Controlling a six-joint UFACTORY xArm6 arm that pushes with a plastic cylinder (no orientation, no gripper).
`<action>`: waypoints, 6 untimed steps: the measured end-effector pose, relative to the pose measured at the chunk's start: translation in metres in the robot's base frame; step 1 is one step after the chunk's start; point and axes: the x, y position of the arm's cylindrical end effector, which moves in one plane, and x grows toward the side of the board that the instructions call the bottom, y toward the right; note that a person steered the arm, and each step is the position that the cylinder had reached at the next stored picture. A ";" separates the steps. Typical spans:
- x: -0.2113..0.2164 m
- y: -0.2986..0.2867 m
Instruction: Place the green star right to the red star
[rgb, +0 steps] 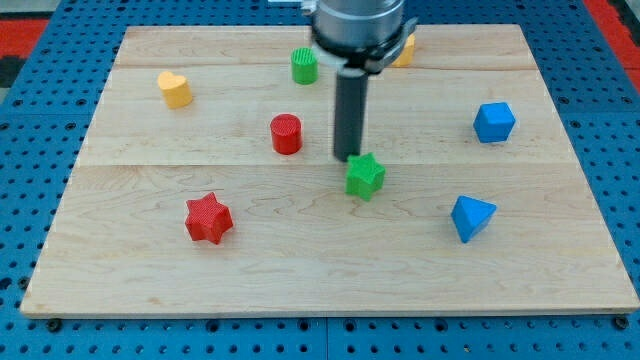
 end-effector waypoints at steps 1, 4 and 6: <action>0.024 0.000; 0.012 0.024; 0.040 -0.017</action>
